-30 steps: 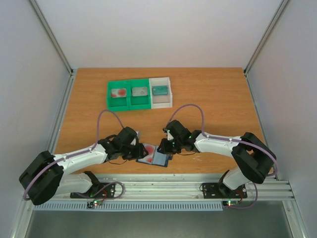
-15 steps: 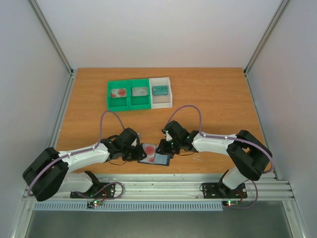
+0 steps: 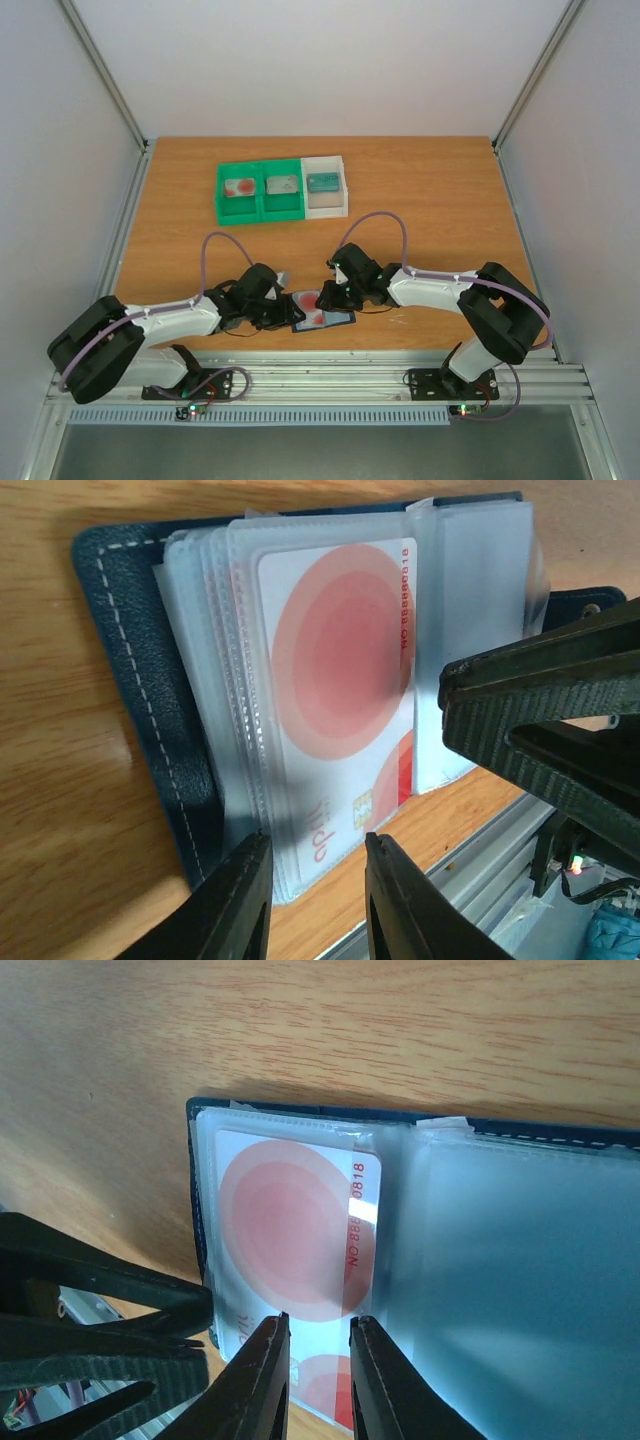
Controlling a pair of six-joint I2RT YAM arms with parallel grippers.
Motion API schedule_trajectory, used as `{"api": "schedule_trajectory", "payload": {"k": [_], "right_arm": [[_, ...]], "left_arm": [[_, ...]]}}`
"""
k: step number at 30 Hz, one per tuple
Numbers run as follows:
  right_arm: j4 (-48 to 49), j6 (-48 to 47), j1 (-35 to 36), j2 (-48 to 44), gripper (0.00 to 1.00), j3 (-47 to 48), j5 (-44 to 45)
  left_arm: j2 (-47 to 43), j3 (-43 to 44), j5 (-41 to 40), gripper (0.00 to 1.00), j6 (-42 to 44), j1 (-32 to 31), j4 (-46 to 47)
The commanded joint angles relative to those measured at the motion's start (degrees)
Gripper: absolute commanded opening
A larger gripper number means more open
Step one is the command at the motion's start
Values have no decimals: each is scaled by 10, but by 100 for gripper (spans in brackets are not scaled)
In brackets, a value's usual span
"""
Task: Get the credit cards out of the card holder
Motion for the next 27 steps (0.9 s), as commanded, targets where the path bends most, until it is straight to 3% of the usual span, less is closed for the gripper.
{"api": "schedule_trajectory", "payload": {"k": [1, 5, 11, 17, 27], "right_arm": [[0, -4, 5, -9, 18, 5, 17], [-6, -11, 5, -8, 16, 4, 29], [-8, -15, 3, 5, 15, 6, 37], [3, -22, 4, 7, 15, 3, 25], [27, -15, 4, 34, 14, -10, 19]], "left_arm": [[-33, 11, -27, 29, 2, -3, -27], [-58, 24, -69, 30, 19, -3, -84], [-48, 25, -70, 30, 30, -3, -62], [-1, 22, -35, 16, 23, -3, -4], [45, 27, -63, 4, 47, -3, -22]]}}
